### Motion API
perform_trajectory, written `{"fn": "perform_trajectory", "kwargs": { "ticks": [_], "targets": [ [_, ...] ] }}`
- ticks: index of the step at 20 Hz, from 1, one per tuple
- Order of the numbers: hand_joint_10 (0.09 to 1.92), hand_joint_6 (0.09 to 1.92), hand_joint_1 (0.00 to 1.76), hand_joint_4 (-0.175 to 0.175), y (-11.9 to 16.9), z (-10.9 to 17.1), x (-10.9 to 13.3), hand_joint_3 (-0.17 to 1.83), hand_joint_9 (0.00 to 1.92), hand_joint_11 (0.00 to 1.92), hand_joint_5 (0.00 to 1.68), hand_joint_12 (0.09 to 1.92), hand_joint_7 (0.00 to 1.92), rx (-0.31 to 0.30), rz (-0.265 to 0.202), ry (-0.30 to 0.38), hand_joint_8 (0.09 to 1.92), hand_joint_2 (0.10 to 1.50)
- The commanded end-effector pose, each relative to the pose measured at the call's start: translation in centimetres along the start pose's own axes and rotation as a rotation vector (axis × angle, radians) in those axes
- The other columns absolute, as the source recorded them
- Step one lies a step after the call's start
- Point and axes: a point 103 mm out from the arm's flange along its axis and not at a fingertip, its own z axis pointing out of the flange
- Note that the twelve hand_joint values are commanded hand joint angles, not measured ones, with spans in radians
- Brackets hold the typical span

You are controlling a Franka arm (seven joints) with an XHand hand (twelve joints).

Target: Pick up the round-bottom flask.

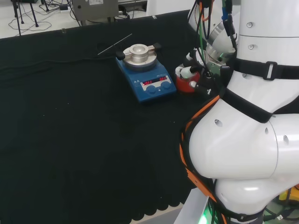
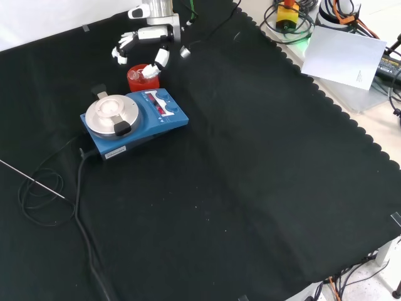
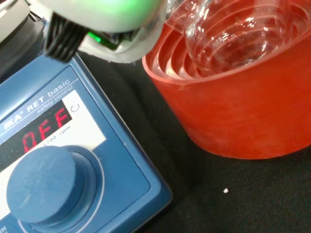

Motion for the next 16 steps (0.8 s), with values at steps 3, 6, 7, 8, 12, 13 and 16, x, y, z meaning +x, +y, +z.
{"fn": "perform_trajectory", "kwargs": {
  "ticks": [3, 6, 7, 8, 12, 13, 16],
  "targets": [
    [0.74, 0.76, 0.94, -0.073, 0.5, 1.1, 0.3, 0.68, 0.45, 0.02, 0.57, 1.41, 0.23, 0.013, 0.002, -0.008, 0.69, 0.53],
    [0.74, 0.77, 0.95, -0.073, 0.6, 1.3, 0.2, 0.68, 0.46, 0.02, 0.59, 1.41, 0.24, 0.012, 0.003, 0.0, 0.69, 0.53],
    [0.74, 0.77, 0.95, -0.073, 0.6, 1.3, 0.2, 0.67, 0.46, 0.02, 0.6, 1.41, 0.24, 0.012, 0.003, 0.003, 0.69, 0.53],
    [0.74, 0.77, 0.95, -0.072, 0.6, 1.4, 0.2, 0.67, 0.46, 0.02, 0.62, 1.41, 0.24, 0.013, 0.003, 0.005, 0.69, 0.53],
    [0.74, 0.79, 0.96, -0.07, 0.8, 1.6, 0.2, 0.67, 0.47, 0.03, 0.67, 1.41, 0.25, 0.011, 0.005, 0.002, 0.7, 0.55],
    [0.74, 0.79, 0.96, -0.07, 0.8, 1.6, 0.2, 0.67, 0.47, 0.03, 0.68, 1.41, 0.26, 0.01, 0.004, 0.002, 0.7, 0.55],
    [0.74, 0.8, 0.97, -0.07, 0.9, 1.7, 0.2, 0.67, 0.48, 0.04, 0.7, 1.41, 0.26, 0.009, 0.007, 0.002, 0.7, 0.55]
  ]
}}
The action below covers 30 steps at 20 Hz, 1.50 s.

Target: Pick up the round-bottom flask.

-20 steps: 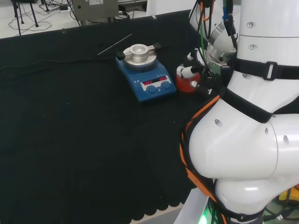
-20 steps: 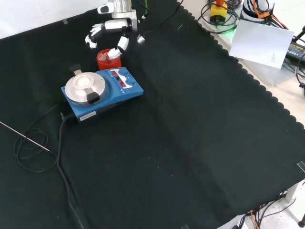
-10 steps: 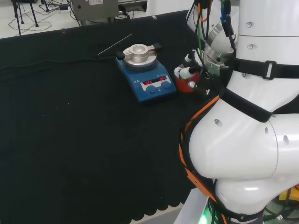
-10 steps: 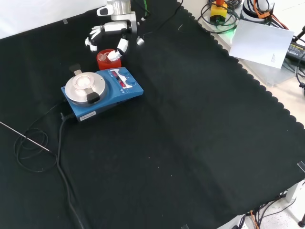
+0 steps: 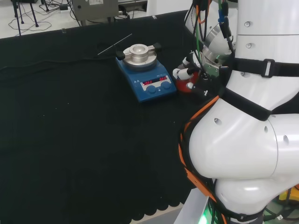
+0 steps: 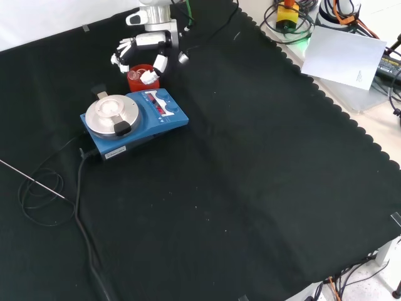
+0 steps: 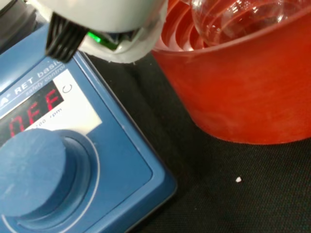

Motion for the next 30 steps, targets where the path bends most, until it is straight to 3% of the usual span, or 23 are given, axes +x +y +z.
{"fn": "perform_trajectory", "kwargs": {
  "ticks": [1, 16, 19, 21, 22, 26, 30],
  "targets": [
    [0.74, 0.8, 0.97, -0.07, 0.1, 0.2, 0.0, 0.67, 0.48, 0.04, 0.71, 1.41, 0.27, -0.002, 0.002, 0.0, 0.7, 0.56],
    [0.73, 0.8, 1.0, -0.073, 0.6, 0.6, -0.2, 0.68, 0.5, 0.06, 0.77, 1.4, 0.28, 0.001, 0.017, 0.001, 0.69, 0.58],
    [0.72, 0.77, 1.01, -0.078, 0.9, 0.8, -0.4, 0.7, 0.51, 0.07, 0.86, 1.4, 0.29, 0.002, 0.021, 0.0, 0.69, 0.59],
    [0.72, 0.8, 1.07, 0.047, 0.9, 0.8, -0.4, 0.54, 0.52, 0.08, 1.05, 1.4, 0.3, -0.003, 0.026, -0.012, 0.69, 0.74],
    [0.71, 0.79, 1.09, 0.066, 0.8, 0.8, -0.3, 0.53, 0.53, 0.09, 1.11, 1.39, 0.31, -0.007, 0.031, -0.018, 0.69, 0.75],
    [0.68, 0.94, 1.15, -0.059, 0.7, 0.2, -0.3, 0.8, 0.59, 0.15, 1.16, 1.37, 0.36, -0.022, 0.038, -0.025, 0.67, 0.64],
    [0.67, 1.0, 1.16, -0.093, 0.4, -0.7, -0.3, 0.88, 0.61, 0.18, 1.14, 1.37, 0.38, -0.037, 0.039, -0.024, 0.67, 0.61]
  ]
}}
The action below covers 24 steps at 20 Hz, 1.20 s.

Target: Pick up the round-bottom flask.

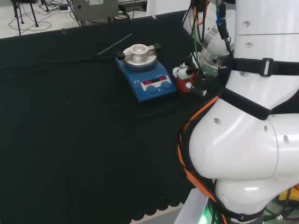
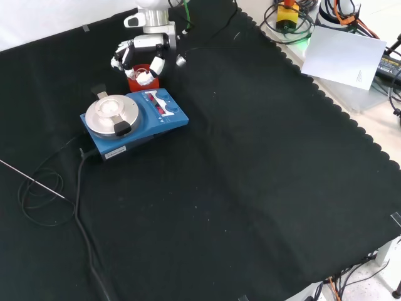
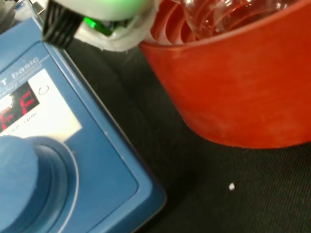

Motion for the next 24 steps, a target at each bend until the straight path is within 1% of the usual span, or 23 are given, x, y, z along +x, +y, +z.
{"fn": "perform_trajectory", "kwargs": {
  "ticks": [1, 10, 14, 18, 24],
  "targets": [
    [0.67, 1.01, 1.16, -0.097, -0.3, -1.4, 0.0, 0.89, 0.61, 0.18, 1.14, 1.37, 0.39, -0.025, 0.004, -0.003, 0.67, 0.61],
    [0.67, 1.04, 1.16, -0.104, -1.6, -4.3, 1.0, 0.91, 0.63, 0.21, 1.13, 1.37, 0.4, -0.061, -0.011, 0.005, 0.67, 0.6],
    [0.67, 1.05, 1.16, -0.105, -2.3, -5.8, 1.5, 0.92, 0.63, 0.21, 1.13, 1.37, 0.4, -0.078, -0.013, 0.019, 0.67, 0.6],
    [0.67, 1.06, 1.16, -0.105, -2.9, -7.4, 2.5, 0.92, 0.63, 0.22, 1.13, 1.37, 0.41, -0.101, -0.007, 0.058, 0.68, 0.6],
    [0.67, 1.06, 1.16, -0.107, -3.3, -9.0, 5.0, 0.93, 0.65, 0.24, 1.13, 1.37, 0.42, -0.121, -0.028, 0.113, 0.68, 0.6]
  ]
}}
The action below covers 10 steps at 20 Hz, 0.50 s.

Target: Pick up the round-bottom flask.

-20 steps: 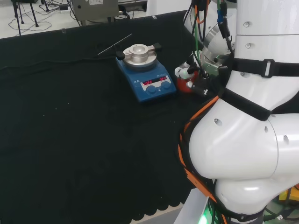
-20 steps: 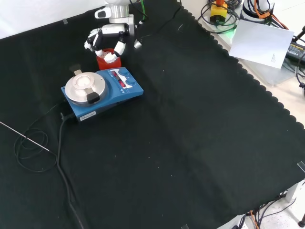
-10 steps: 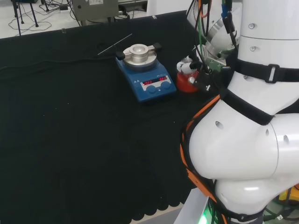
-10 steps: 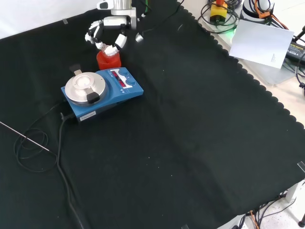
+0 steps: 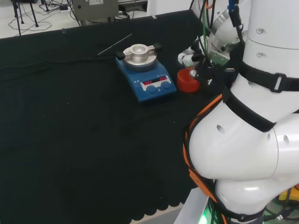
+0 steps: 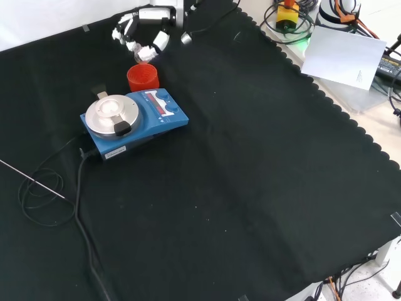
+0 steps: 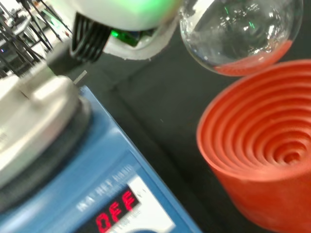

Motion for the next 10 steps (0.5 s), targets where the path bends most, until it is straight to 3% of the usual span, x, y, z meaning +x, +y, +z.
{"fn": "perform_trajectory", "kwargs": {
  "ticks": [1, 10],
  "targets": [
    [0.67, 1.07, 1.16, -0.108, -0.6, -1.4, 2.6, 0.93, 0.65, 0.25, 1.13, 1.37, 0.42, -0.012, -0.014, 0.067, 0.68, 0.6],
    [0.67, 1.06, 1.16, -0.108, 0.2, -1.8, 6.4, 0.94, 0.67, 0.26, 1.13, 1.36, 0.43, -0.011, -0.055, 0.132, 0.68, 0.59]
  ]
}}
